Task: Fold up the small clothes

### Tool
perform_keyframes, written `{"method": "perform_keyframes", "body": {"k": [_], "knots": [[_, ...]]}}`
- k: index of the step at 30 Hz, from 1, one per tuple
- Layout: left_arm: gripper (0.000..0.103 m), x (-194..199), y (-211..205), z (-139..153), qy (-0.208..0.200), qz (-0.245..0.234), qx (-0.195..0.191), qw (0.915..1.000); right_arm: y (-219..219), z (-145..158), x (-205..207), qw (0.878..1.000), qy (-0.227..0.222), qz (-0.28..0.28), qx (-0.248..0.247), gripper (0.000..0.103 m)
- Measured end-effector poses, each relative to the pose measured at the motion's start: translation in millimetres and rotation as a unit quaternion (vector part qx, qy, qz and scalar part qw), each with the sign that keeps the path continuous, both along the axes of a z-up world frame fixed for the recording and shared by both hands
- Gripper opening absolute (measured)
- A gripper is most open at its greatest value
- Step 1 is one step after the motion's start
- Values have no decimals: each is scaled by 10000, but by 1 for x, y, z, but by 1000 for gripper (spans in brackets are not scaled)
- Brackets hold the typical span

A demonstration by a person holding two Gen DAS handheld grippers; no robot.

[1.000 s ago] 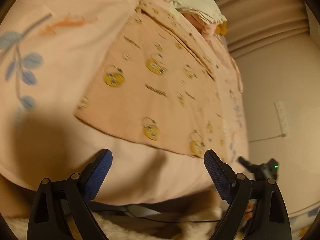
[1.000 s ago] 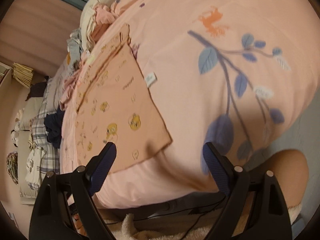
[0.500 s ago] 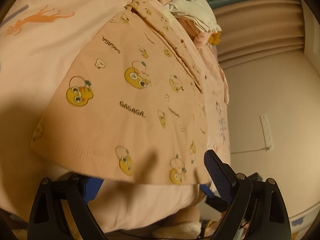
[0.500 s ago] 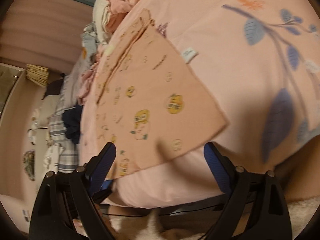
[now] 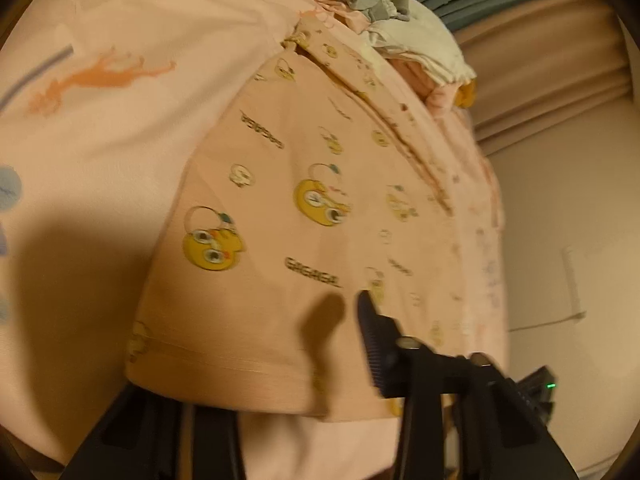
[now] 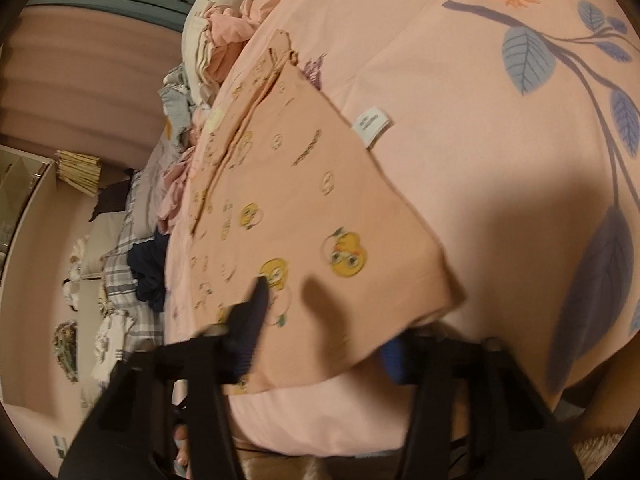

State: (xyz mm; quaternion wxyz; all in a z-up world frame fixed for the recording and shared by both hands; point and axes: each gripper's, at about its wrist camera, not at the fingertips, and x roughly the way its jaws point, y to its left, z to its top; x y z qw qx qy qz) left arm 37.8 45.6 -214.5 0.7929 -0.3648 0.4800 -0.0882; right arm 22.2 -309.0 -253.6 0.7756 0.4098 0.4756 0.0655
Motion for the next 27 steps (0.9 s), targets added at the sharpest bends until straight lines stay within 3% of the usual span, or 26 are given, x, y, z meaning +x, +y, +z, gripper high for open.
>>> {"method": "perform_keyframes", "body": {"k": [1, 2, 5, 9, 13, 20, 27], "knots": [[13, 0, -1, 0, 38, 31, 222, 9997, -2, -3, 1, 9999, 58, -32, -138, 4], [7, 1, -1, 0, 67, 66, 395, 9992, -4, -6, 3, 9999, 54, -42, -114, 2], [4, 1, 3, 0, 54, 84, 378, 9992, -10, -7, 2, 9999, -63, -97, 67, 3], [2, 3, 5, 13, -133, 116, 630, 9979, -6, 6, 6, 9996, -277, 39, -59, 4], [2, 13, -1, 38, -482, 18, 1014, 9937, -5, 38, 19, 9970, -752, 140, -117, 4], [2, 43, -3, 76, -998, 118, 1365, 9855, 5, 83, 55, 9885, -1401, 365, -428, 4], [2, 92, -1, 99, -1277, 240, 1319, 9827, 7, 114, 106, 9805, -1811, 455, -621, 4]]}}
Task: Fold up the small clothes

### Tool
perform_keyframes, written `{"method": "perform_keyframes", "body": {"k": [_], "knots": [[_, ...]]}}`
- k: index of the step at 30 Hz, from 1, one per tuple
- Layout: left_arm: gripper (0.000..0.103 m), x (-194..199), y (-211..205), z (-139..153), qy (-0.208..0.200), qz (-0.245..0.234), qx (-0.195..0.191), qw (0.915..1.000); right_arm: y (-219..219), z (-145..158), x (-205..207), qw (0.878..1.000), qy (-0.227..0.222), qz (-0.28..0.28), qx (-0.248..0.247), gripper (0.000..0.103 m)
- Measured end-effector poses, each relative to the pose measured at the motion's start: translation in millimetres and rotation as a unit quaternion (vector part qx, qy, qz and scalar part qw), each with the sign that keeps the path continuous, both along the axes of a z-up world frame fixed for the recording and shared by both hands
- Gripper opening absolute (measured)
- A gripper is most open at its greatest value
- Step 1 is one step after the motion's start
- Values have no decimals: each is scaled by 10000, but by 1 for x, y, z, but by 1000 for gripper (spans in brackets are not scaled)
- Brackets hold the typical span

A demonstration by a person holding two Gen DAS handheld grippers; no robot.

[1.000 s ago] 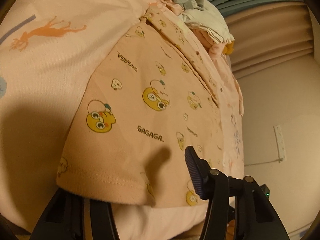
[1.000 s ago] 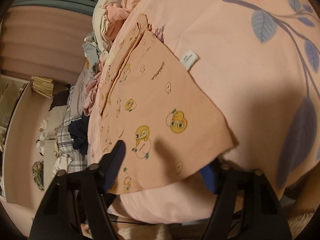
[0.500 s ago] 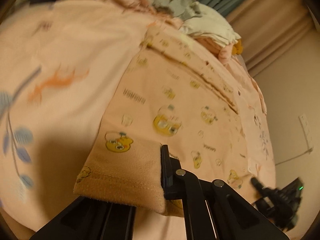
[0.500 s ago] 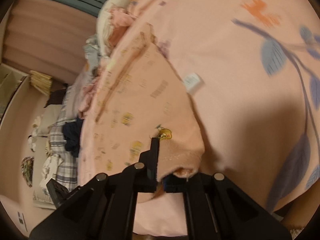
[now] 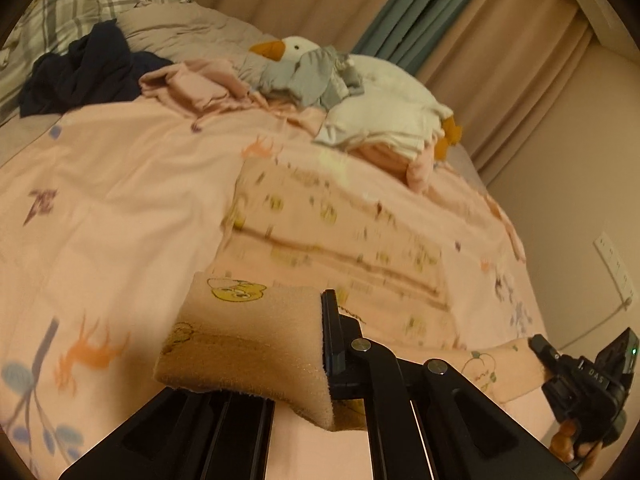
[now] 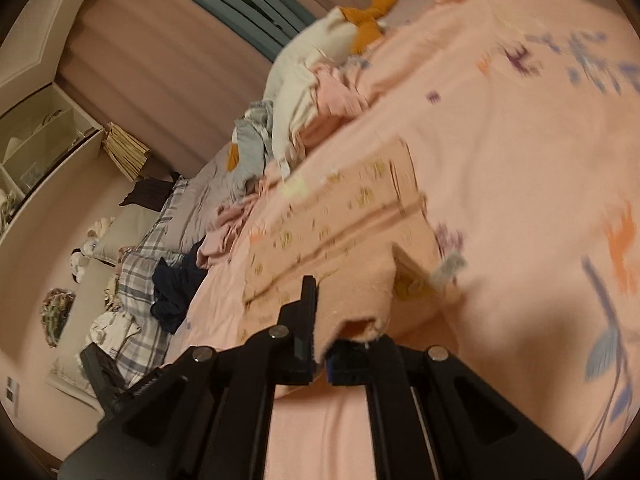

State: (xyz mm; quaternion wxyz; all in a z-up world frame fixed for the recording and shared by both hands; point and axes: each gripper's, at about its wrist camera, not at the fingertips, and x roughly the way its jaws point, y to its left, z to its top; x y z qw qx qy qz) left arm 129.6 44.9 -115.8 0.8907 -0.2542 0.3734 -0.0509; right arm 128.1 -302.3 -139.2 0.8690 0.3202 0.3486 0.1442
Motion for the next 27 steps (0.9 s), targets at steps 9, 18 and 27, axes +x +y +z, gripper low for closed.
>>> {"method": "perform_keyframes", "body": {"k": [9, 18, 27], "knots": [[2, 103, -4, 1, -71, 30, 314, 9995, 6, 5, 112, 9991, 195, 3, -369, 4], [2, 193, -19, -78, 882, -46, 858, 9924, 16, -68, 219, 9870, 1303, 58, -939, 4], [2, 209, -13, -96, 1004, -163, 722, 9922, 9, -98, 231, 9863, 1277, 167, -1031, 3]]}}
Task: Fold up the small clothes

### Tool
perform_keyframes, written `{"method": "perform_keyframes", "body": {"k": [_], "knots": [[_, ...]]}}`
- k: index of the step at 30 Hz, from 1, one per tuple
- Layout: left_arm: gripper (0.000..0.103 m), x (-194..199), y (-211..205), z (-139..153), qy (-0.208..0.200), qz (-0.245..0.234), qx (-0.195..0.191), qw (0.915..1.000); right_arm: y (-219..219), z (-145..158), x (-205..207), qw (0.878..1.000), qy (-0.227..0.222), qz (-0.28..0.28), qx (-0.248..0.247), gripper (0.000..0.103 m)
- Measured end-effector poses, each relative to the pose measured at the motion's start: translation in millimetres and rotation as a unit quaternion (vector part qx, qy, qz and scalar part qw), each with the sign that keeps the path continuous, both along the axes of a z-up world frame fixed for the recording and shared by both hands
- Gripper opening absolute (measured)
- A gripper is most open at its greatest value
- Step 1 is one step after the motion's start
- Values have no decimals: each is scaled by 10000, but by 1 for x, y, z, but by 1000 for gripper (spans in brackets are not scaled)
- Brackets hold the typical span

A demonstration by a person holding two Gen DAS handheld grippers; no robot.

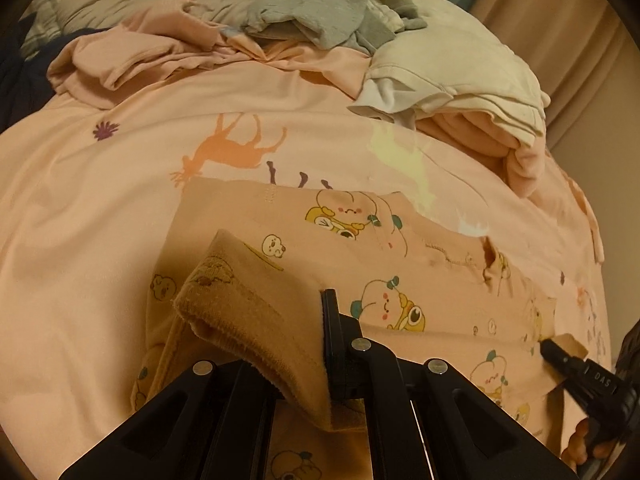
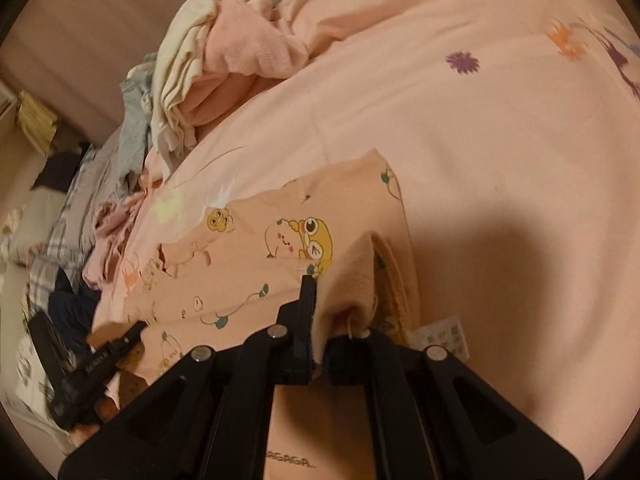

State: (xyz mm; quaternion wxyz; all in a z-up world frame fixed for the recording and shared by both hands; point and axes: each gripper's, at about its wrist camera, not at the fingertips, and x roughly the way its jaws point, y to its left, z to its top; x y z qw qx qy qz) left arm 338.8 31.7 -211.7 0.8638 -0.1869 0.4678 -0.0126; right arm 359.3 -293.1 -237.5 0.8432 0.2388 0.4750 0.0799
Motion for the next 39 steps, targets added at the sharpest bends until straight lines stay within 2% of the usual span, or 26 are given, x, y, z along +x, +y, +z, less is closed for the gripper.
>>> {"method": "perform_keyframes", "body": {"k": [3, 6, 7, 8, 10, 15, 16, 18, 19, 22, 25, 27, 31, 34, 36, 37, 39], "knots": [[2, 2, 1, 6, 159, -220, 10, 9996, -6, 2, -1, 9998, 24, 13, 194, 6], [3, 3, 8, 23, 323, -176, 35, 9993, -11, 11, -1, 9995, 107, 12, 291, 23], [6, 2, 10, 29, 315, -107, 120, 9994, -10, 16, -2, 9997, 91, 28, 229, 32], [9, -1, 14, 38, 261, -48, 198, 9994, -12, 25, -6, 10000, 31, 14, 94, 36], [17, -6, 20, 54, 115, 15, 272, 9996, -14, 39, -12, 9999, -141, 41, -58, 36], [19, -27, 35, 82, -231, 264, 711, 9969, -18, 70, -29, 9979, -518, 99, -370, 32], [18, -32, 37, 82, -198, 275, 761, 9965, -18, 74, -34, 9972, -600, 139, -430, 28], [12, -44, 35, 78, -230, 29, 584, 9980, -14, 75, -41, 9962, -647, 273, -524, 15], [10, -47, 33, 75, -213, -73, 500, 9985, -12, 73, -43, 9961, -627, 306, -537, 9], [8, -57, 15, 54, 45, -501, 433, 9978, -2, 55, -50, 9960, -492, 410, -622, 6], [8, -62, -5, 31, 262, -860, 490, 9947, 12, 26, -52, 9962, -110, 613, -611, 5], [8, -54, -13, 18, 431, -977, 409, 9934, 22, 12, -50, 9957, 68, 794, -480, 5], [8, -28, -19, 13, 489, -961, 454, 9931, 46, 5, -27, 9910, 73, 1021, -859, 4], [8, 3, -12, 9, 627, -763, 138, 9950, 46, 6, 4, 9930, 83, 935, -712, 0], [8, 21, -4, 11, 519, -570, -112, 9970, 43, 5, 23, 9948, 48, 818, -605, 2], [8, 26, -4, 12, 476, -525, -117, 9974, 42, 6, 32, 9952, 70, 769, -602, 5], [8, 39, -2, 15, 358, -373, 22, 9987, 41, 4, 47, 9956, 146, 711, -591, 4]]}}
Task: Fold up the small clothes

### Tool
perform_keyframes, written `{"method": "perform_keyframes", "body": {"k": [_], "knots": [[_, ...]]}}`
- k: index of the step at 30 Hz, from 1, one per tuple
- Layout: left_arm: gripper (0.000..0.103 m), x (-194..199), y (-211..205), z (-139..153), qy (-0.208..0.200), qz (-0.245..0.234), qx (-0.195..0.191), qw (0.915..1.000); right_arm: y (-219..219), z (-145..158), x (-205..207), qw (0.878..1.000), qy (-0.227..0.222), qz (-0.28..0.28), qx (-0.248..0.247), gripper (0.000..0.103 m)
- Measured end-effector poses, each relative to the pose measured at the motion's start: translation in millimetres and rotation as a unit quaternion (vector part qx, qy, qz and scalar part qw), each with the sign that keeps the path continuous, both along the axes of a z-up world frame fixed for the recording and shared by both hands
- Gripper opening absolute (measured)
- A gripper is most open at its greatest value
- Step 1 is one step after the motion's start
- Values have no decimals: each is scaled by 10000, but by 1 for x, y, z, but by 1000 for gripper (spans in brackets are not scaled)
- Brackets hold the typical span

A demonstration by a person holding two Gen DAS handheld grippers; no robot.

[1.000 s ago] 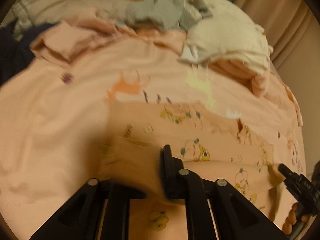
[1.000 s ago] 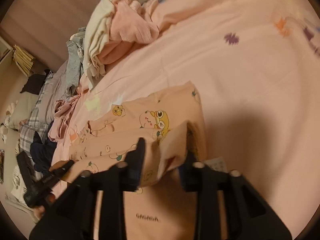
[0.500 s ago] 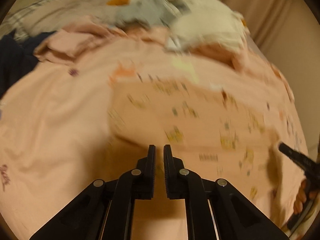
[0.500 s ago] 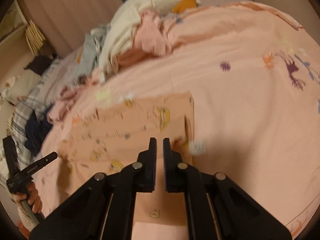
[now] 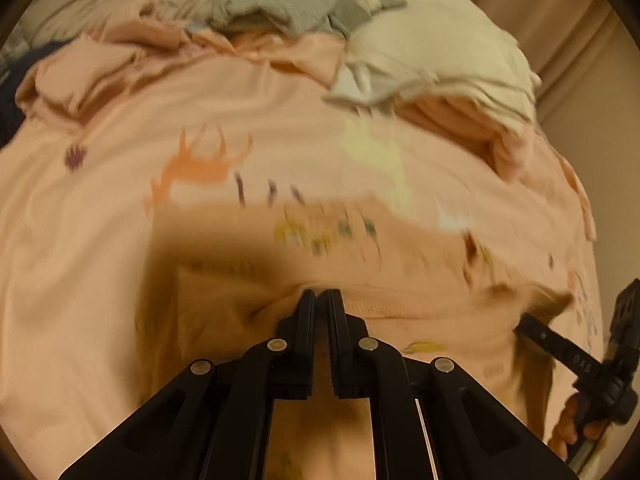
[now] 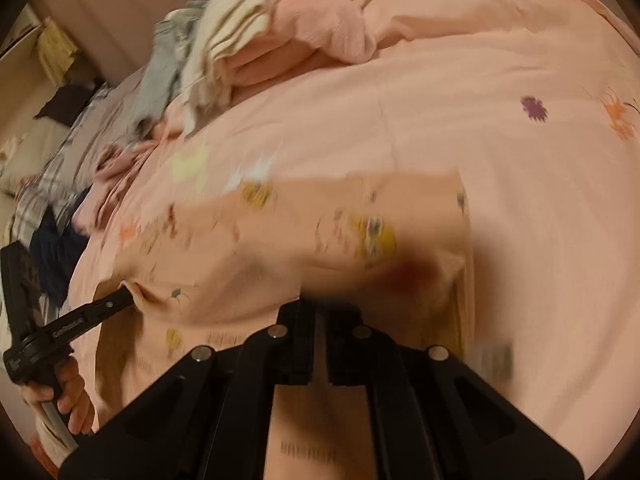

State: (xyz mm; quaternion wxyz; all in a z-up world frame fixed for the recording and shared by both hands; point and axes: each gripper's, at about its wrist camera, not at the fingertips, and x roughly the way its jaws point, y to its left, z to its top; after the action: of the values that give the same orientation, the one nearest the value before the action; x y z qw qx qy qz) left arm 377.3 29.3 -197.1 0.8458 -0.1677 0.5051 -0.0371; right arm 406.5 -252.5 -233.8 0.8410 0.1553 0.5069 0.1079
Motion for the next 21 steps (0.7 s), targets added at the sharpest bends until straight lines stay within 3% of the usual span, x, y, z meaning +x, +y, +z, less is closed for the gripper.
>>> {"method": "perform_keyframes", "body": {"k": [5, 7, 10, 14, 17, 18, 21], "knots": [[8, 27, 9, -9, 83, 496, 285, 9983, -8, -10, 26, 9993, 258, -186, 215, 0], [8, 29, 19, -7, 132, 626, 78, 9979, -12, -8, 27, 9986, 291, -246, 363, 0], [8, 16, 29, 15, -67, 629, -186, 9978, -18, 9, 15, 9992, 123, -268, 270, 9], [8, -16, 29, 56, -659, 333, 456, 9962, -24, 33, -5, 9997, -175, -153, 54, 9], [8, -28, 28, 63, -705, 25, 696, 9951, -31, 39, -14, 9993, -151, -86, 337, 10], [8, -27, 33, 60, -604, 28, 586, 9964, -32, 38, -13, 9992, -121, -32, 376, 11], [8, -15, 45, 40, -277, 102, -5, 9996, -39, 36, -13, 9995, -112, -186, 240, 30]]}}
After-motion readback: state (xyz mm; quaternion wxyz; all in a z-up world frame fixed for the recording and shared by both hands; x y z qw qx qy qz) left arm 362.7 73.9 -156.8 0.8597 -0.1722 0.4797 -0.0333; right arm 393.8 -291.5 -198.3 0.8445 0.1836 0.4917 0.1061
